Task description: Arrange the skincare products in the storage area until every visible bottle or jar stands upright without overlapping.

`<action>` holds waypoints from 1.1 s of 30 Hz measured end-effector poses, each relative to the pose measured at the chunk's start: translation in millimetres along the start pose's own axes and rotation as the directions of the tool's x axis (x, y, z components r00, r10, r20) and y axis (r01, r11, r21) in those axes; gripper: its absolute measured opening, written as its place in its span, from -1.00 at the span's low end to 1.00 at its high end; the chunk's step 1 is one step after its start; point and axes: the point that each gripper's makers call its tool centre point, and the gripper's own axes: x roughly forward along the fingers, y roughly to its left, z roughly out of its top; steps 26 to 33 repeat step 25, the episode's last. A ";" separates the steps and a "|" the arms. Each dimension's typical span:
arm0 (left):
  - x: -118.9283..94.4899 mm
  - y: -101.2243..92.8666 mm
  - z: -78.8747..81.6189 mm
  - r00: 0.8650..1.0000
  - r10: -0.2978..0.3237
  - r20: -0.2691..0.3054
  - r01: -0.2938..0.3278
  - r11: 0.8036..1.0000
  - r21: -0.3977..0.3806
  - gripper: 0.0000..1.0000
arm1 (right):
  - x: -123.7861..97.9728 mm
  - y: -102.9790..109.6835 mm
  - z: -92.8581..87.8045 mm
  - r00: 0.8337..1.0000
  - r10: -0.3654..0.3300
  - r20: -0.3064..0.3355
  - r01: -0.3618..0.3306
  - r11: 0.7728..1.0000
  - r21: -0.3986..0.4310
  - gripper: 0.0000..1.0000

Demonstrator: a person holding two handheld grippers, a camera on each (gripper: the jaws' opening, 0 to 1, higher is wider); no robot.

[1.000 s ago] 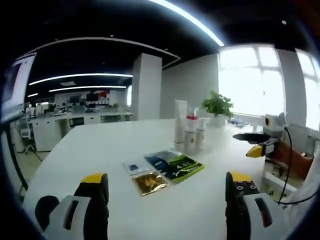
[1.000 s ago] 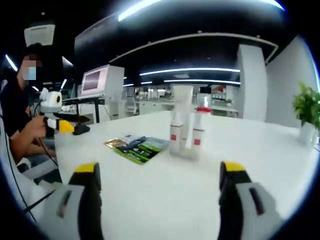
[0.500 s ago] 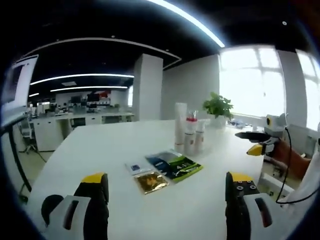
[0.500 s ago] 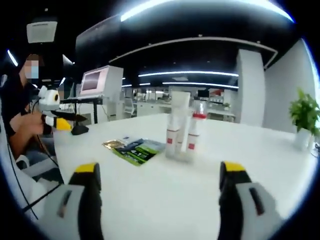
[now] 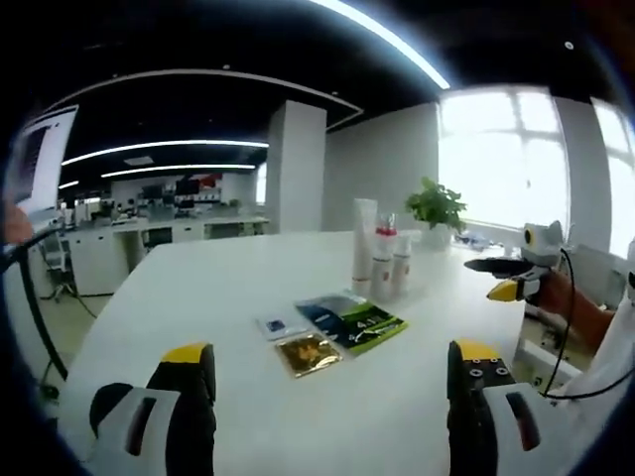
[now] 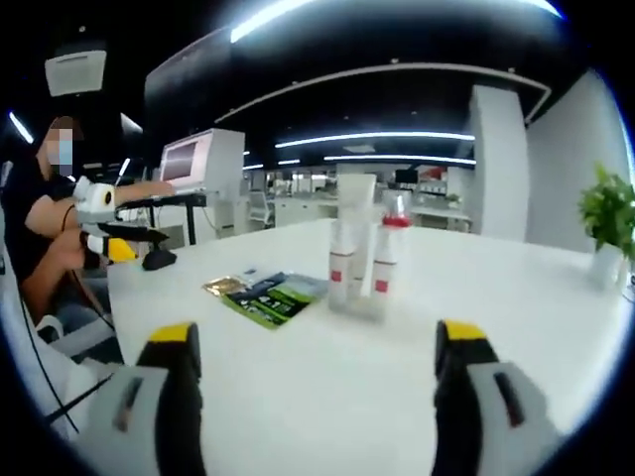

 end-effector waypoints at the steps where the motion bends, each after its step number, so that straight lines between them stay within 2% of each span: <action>1: 0.8 1.6 -0.3 1.000 0.003 -0.002 -0.003 1.000 0.000 0.99 | -0.1 -0.2 0.4 1.000 0.000 -0.004 0.000 1.000 -0.002 0.99; 8: 5.9 5.8 1.0 1.000 0.001 -0.006 -0.001 1.000 -0.008 0.99 | 5.3 -0.2 2.9 1.000 0.011 -0.028 -0.011 1.000 -0.020 0.98; 15: 10.6 -0.2 5.6 1.000 -0.024 -0.005 0.024 1.000 0.002 0.99 | 10.8 -0.3 4.7 0.998 0.015 -0.055 -0.017 1.000 -0.025 0.97; 25: 6.0 -3.5 -0.1 0.999 -0.030 -0.013 0.030 0.999 0.023 0.99 | 3.2 -3.5 7.0 0.999 -0.020 -0.042 0.020 1.000 -0.017 0.91; 33: 6.0 -3.5 -0.1 0.999 -0.030 -0.013 0.030 0.999 0.023 0.99 | 3.2 -3.5 7.0 0.999 -0.020 -0.042 0.020 1.000 -0.017 0.91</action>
